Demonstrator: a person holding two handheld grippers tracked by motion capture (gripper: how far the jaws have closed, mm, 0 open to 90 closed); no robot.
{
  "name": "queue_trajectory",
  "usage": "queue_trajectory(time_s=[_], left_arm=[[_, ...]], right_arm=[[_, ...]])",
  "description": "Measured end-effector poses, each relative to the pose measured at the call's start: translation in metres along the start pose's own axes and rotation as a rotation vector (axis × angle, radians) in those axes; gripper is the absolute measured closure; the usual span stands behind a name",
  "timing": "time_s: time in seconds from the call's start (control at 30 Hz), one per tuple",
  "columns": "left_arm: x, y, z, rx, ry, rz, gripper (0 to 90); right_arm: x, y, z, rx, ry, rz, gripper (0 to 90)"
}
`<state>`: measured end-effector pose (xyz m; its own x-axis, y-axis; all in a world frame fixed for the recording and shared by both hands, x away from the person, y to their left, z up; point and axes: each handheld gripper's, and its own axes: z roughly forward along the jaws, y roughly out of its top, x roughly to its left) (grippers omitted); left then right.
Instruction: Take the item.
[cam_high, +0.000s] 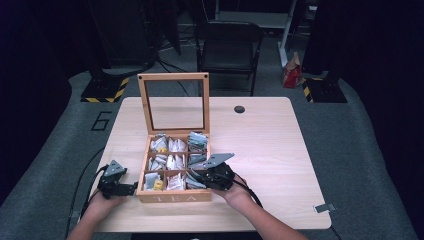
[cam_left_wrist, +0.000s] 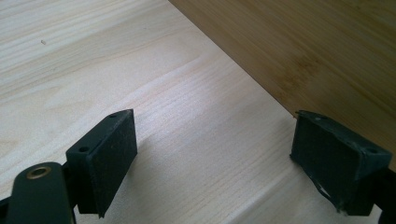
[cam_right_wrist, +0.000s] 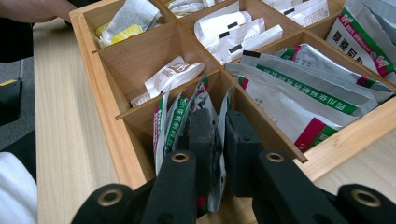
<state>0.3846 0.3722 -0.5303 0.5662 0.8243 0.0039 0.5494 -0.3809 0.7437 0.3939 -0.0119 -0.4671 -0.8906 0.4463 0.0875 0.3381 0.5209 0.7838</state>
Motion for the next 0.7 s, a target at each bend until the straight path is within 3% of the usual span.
queue_trajectory(time_s=[0.7], left_arm=[[0.0000,0.0000,-0.0001,0.000,0.001,0.001,13.8]], right_arm=[[0.0012,0.0002,0.0029,0.021,0.001,-0.005,89.4]])
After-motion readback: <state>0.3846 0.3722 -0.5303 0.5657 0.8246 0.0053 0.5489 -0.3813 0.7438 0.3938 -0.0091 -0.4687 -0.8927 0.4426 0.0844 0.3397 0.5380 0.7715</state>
